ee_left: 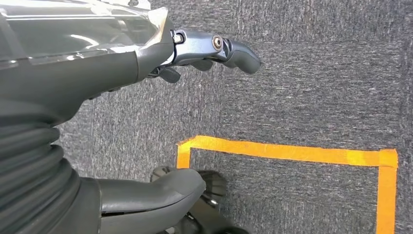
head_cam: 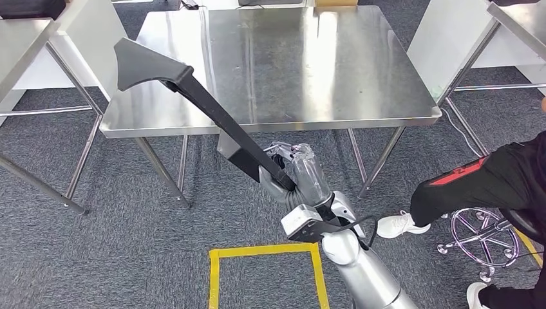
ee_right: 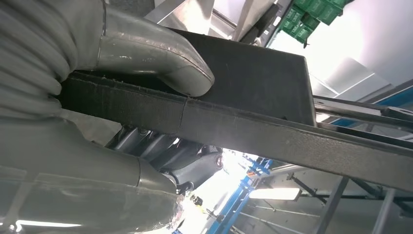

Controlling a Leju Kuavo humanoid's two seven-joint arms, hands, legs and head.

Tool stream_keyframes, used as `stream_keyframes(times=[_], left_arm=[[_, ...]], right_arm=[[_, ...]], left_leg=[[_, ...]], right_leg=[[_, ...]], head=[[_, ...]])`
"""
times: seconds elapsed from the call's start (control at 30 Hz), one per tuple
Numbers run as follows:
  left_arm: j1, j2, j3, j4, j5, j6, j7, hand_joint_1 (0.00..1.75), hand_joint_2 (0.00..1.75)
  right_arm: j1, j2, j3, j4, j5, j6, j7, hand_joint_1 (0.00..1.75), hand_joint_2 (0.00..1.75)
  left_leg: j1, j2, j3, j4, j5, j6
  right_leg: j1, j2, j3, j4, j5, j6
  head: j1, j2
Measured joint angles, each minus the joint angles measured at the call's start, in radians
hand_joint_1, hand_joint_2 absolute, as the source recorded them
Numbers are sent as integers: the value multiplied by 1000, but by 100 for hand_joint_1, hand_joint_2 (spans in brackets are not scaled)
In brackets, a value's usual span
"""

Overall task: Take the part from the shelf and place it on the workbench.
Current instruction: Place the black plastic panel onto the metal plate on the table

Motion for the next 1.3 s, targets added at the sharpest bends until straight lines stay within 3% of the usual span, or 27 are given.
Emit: stream_keyframes(times=[0.03, 0.07, 0.13, 0.2, 0.33, 0.4, 0.43, 0.53, 0.57, 0.6, 0.67, 0.73, 0.87, 0.9, 0.97, 1.03, 1.07, 1.1, 1.13, 1.2, 1.23, 1.3], left_arm=[[0, 1, 0, 0, -1, 1, 1, 0, 175], [1, 2, 0, 0, -2, 3, 2, 0, 175], [1, 5, 0, 0, -5, 6, 5, 0, 175], [0, 6, 1, 2, -6, 8, 6, 0, 175], [3, 5, 1, 3, -8, 12, 10, 0, 175], [4, 5, 2, 3, -8, 12, 10, 0, 175], [3, 5, 2, 3, -7, 13, 10, 0, 175], [3, 5, 3, 3, -7, 13, 11, 0, 175], [4, 5, 3, 3, -8, 13, 11, 0, 175], [5, 5, 3, 3, -8, 13, 11, 0, 175], [6, 4, 3, 3, -8, 13, 11, 0, 175], [5, 4, 4, 3, -8, 14, 12, 0, 175], [4, 4, 4, 3, -9, 13, 10, 0, 175], [4, 4, 4, 3, -9, 13, 9, 0, 175], [3, 3, 4, 3, -9, 13, 6, 0, 175], [4, 2, 4, 3, -10, 13, 4, 0, 175], [5, 2, 4, 3, -10, 12, 4, 0, 175], [5, 2, 5, 3, -10, 12, 3, 0, 175], [5, 3, 5, 3, -11, 12, 3, 0, 175], [5, 4, 6, 3, -12, 11, 3, 0, 175], [4, 4, 6, 3, -14, 10, 3, 0, 175], [2, 5, 8, 3, -17, 10, 3, 0, 175]], right_arm=[[2, 0, 0, 0, 0, -1, 1, 175, 175], [4, -1, 0, 0, -1, -2, 2, 175, 175], [8, -1, 0, 0, -3, -4, 3, 175, 175], [7, -1, 0, -1, -4, -4, 4, 175, 175], [6, -1, -1, -2, -4, -4, 5, 175, 175], [4, -1, -2, -3, -4, -4, 5, 175, 175], [4, -1, -2, -4, -4, -4, 6, 175, 175], [8, -3, -3, -5, -4, -5, 6, 175, 175], [9, -4, -4, -5, -4, -5, 6, 175, 175], [10, -5, -4, -5, -4, -5, 6, 175, 175], [10, -5, -4, -5, -4, -5, 6, 175, 175], [9, -5, -4, -5, -5, -5, 6, 175, 175], [10, -4, -6, -5, -7, -5, 6, 175, 175], [10, -3, -6, -5, -6, -5, 6, 175, 175], [10, -2, -7, -5, -6, -6, 6, 175, 175], [11, -2, -7, -5, -4, -8, 5, 175, 175], [11, -2, -7, -5, -2, -8, 5, 175, 175], [12, -2, -8, -5, 0, -9, 5, 175, 175], [11, -2, -9, -5, 2, -10, 5, 175, 175], [7, -3, -13, -5, 8, -14, 4, 175, 175], [4, -4, -16, -5, 11, -16, 5, 175, 175], [-2, -6, -24, -8, 17, -18, 8, 175, 175]], left_leg=[[3, 1, -18, 8, 17, -2], [5, 2, -14, -26, 54, -4], [10, 5, 38, -160, 141, -4], [8, 5, 83, -251, 173, 1], [-2, 3, 94, -265, 162, 26], [-1, 3, 107, -276, 161, 44], [1, 3, 114, -280, 159, 51], [-1, 3, 126, -281, 147, 61], [-2, 2, 131, -281, 142, 60], [-2, 1, 138, -281, 136, 59], [-1, -2, 157, -281, 122, 53], [-6, -3, 172, -280, 104, 42], [-5, 0, 181, -280, 84, 20], [-2, 1, 171, -257, 71, 15], [0, 3, 116, -151, 26, 7], [1, 4, 27, -15, -13, 3], [1, 4, -8, 21, -8, 3], [1, 4, -21, 14, 19, 4], [1, 4, -13, -31, 64, 8], [-3, 5, 35, -167, 152, 22], [-6, 5, 56, -219, 172, 28], [-13, 6, 75, -262, 165, 42]], right_leg=[[0, 1, 6, 0, -5, 0], [-1, 2, 14, 0, -11, 3], [0, 4, 31, 1, -26, 11], [6, 6, 40, 2, -38, 22], [10, 6, 40, -2, -46, 40], [8, 4, 24, 35, -65, 47], [8, 3, -4, 88, -84, 46], [6, 2, -131, 292, -138, 46], [6, 2, -155, 313, -132, 53], [5, 2, -156, 292, -108, 61], [2, -1, -106, 152, -28, 79], [3, -4, -56, 38, 21, 72], [2, 0, -37, 16, 19, 32], [0, 2, -31, 13, 16, 23], [-2, 2, -17, 10, 7, 7], [0, 1, -6, 10, -4, -1], [1, 2, 1, 10, -11, -2], [2, 4, 10, 10, -18, -2], [3, 6, 22, 10, -26, 0], [6, 8, 41, 9, -44, 6], [8, 8, 46, 8, -52, 11], [13, 9, 57, 8, -59, 25]], head=[[0, 0], [0, 0], [0, 0], [0, 0], [1, 0], [1, 0], [2, 0], [2, 0], [2, 0], [2, 0], [3, 0], [2, 0], [2, 0], [1, 0], [0, 0], [-1, 0], [-1, 0], [0, 0], [0, 0], [0, 0], [0, 0], [1, 0]])
